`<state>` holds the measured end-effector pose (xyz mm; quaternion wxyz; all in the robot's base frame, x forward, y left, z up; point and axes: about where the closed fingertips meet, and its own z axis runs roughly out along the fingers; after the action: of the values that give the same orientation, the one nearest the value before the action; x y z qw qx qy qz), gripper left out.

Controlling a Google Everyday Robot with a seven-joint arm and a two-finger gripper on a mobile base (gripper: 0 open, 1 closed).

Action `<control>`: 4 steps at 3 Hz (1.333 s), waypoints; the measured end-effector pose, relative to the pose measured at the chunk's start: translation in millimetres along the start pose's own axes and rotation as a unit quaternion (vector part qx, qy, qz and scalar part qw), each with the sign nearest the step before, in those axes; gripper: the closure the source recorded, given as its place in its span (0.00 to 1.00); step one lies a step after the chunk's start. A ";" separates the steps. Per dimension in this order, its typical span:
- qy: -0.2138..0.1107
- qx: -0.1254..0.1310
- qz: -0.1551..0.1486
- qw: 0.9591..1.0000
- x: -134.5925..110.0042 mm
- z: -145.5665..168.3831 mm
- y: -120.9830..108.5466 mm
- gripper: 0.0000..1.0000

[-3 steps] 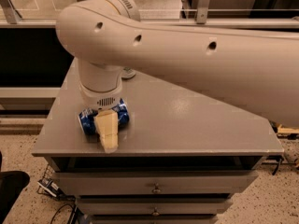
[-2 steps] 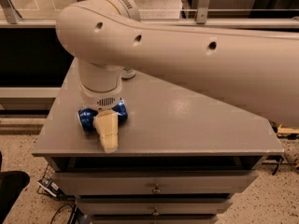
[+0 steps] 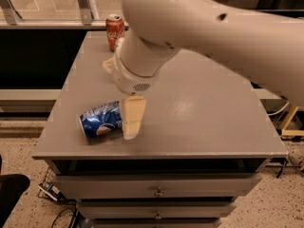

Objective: Knock pepsi can over

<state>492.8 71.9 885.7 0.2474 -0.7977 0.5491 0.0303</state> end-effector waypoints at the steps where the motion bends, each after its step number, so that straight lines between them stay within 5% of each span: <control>1: -0.058 0.072 0.039 0.995 49.5 -46.6 -20.5 0.00; 2: -0.110 0.130 0.079 0.982 99.4 -74.4 -37.5 0.00; 3: -0.164 0.176 0.160 0.957 134.7 -96.4 -42.1 0.00; 4: -0.209 0.215 0.245 0.922 165.2 -121.4 -42.5 0.00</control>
Offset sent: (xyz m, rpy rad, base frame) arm 0.0844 -0.1519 0.0895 0.7223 -0.0468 -0.2518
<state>568.9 -110.7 954.5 0.5073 -0.5411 0.6565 0.1373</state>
